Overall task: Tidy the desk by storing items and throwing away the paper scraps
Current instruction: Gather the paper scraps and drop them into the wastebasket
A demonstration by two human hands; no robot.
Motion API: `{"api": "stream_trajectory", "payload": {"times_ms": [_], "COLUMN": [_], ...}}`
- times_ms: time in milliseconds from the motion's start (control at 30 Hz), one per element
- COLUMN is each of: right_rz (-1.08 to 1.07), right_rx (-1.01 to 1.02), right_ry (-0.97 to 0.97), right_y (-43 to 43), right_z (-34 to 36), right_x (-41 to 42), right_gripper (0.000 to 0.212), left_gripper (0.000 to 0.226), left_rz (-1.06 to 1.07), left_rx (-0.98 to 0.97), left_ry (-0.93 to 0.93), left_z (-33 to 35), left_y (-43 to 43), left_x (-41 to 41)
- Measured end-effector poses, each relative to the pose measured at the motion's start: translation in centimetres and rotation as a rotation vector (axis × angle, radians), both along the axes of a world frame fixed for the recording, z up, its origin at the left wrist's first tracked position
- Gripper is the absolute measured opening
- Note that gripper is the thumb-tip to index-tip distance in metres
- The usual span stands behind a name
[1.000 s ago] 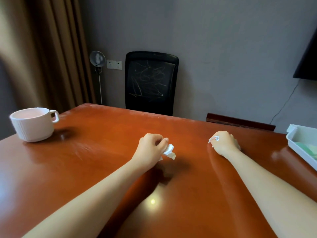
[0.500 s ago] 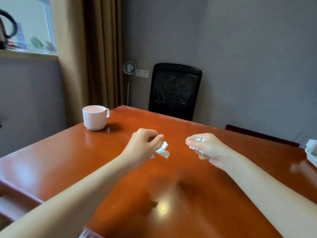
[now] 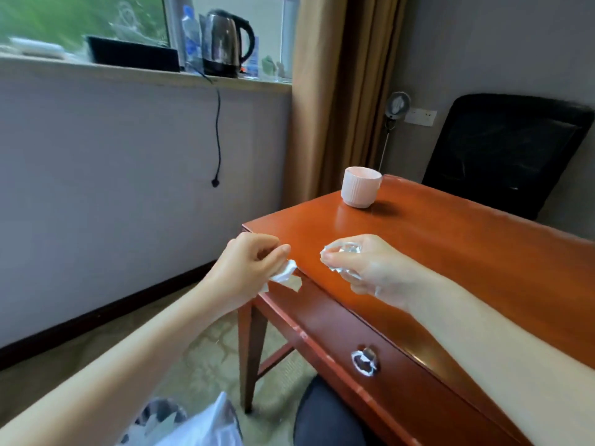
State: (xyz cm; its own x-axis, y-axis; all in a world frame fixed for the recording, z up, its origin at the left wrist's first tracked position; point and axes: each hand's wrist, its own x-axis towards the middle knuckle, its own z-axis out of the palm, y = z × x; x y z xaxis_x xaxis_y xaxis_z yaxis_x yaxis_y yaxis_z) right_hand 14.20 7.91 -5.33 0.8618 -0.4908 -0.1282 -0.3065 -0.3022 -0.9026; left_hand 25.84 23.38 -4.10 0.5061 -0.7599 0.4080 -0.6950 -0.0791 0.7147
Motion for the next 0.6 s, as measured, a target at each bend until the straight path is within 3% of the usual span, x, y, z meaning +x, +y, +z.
{"api": "stream_trajectory", "payload": {"times_ms": [100,233,300,433,600], "right_rz": [0.115,0.178,0.208,0.246,0.218], "right_rx": [0.118,0.155,0.208,0.248,0.315], "right_ry": [-0.058,0.059,0.106,0.212,0.361], "right_y": [4.6,9.1,10.9,13.4,15.7], "right_z": [2.8,-2.1,-3.9,-9.3,-15.7], "right_x": [1.9,7.6,9.8,13.7,17.6], "right_gripper": [0.006,0.012,0.005,0.007,0.013], "left_gripper": [0.041,0.040,0.038,0.035,0.034], "left_rz": [0.123,0.275,0.348,0.448,0.604], "left_rx": [0.018,0.036,0.064,0.065,0.066], "left_ry": [0.122,0.261,0.338,0.626,0.808], "left_z": [-2.4,-6.1,-8.5,-14.1,-21.3], "left_y": [4.4,9.1,11.0,14.3,17.7], "left_x": [2.6,5.1,6.4,8.7,11.3]}}
